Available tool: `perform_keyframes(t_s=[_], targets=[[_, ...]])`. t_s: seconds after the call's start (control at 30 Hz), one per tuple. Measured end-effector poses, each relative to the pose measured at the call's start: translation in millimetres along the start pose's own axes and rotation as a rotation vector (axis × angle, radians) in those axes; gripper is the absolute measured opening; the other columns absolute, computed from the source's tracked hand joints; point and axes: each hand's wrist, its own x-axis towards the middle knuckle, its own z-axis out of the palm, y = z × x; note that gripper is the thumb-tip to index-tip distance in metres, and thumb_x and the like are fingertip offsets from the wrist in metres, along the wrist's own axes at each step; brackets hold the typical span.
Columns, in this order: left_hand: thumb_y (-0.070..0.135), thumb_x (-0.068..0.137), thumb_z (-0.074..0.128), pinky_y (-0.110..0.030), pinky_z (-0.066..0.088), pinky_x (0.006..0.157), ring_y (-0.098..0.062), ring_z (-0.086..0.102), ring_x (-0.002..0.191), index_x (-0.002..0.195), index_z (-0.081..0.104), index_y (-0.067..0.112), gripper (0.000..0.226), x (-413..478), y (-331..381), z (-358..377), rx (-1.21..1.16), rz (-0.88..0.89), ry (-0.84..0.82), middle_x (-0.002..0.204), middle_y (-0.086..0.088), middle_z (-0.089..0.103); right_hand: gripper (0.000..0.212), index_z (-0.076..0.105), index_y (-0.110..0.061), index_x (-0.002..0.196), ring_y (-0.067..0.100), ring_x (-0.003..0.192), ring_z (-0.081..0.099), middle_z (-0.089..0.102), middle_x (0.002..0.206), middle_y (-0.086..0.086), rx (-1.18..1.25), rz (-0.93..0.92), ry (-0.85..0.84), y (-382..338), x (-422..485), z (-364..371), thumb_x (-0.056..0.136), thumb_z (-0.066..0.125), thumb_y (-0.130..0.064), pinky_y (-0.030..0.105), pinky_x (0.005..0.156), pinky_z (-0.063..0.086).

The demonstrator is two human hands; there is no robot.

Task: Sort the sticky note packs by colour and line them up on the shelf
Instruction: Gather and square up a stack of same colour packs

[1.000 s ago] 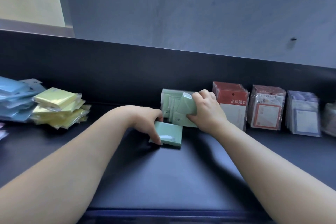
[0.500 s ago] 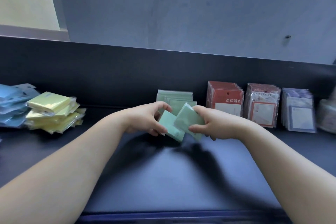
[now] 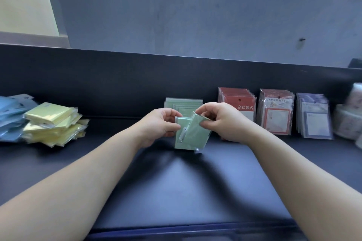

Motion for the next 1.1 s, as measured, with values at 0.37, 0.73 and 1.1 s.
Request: perform_keyframes(t_s=[0.37, 0.73, 1.1], targets=[[-0.004, 0.09, 0.056, -0.036, 0.058, 0.073, -0.023, 0.065, 0.084, 0.1, 0.055, 0.012, 0.018, 0.7, -4.4, -4.1, -0.021, -0.041, -0.024, 0.094, -0.011, 0.066, 0.029, 0.056, -0.027, 0.1, 0.011, 0.06, 0.044, 0.047, 0.078, -0.011, -0.248, 0.183, -0.184, 9.2, -14.8, -0.4, 0.081, 0.058, -0.006, 0.017, 0.045, 0.032], [-0.004, 0.09, 0.055, -0.031, 0.056, 0.07, -0.013, 0.067, 0.078, 0.094, 0.056, 0.013, 0.018, 3.1, -8.0, -0.5, 0.015, 0.033, 0.07, 0.089, -0.003, 0.07, 0.012, 0.057, -0.007, 0.093, 0.017, 0.075, 0.062, 0.065, 0.089, 0.011, 0.402, 0.294, -0.025, 12.5, -11.3, 3.9, 0.085, 0.062, 0.0, 0.025, 0.063, 0.05], [-0.004, 0.088, 0.056, -0.036, 0.054, 0.081, -0.017, 0.058, 0.077, 0.099, 0.061, 0.02, 0.028, 2.1, -14.2, 18.0, 0.117, 0.162, 0.14, 0.084, -0.004, 0.057, 0.023, 0.06, -0.016, 0.097, 0.004, 0.072, 0.056, 0.061, 0.08, -0.011, -0.015, 0.291, 0.06, 27.3, -9.3, 38.8, 0.081, 0.071, -0.028, 0.016, 0.06, 0.042]])
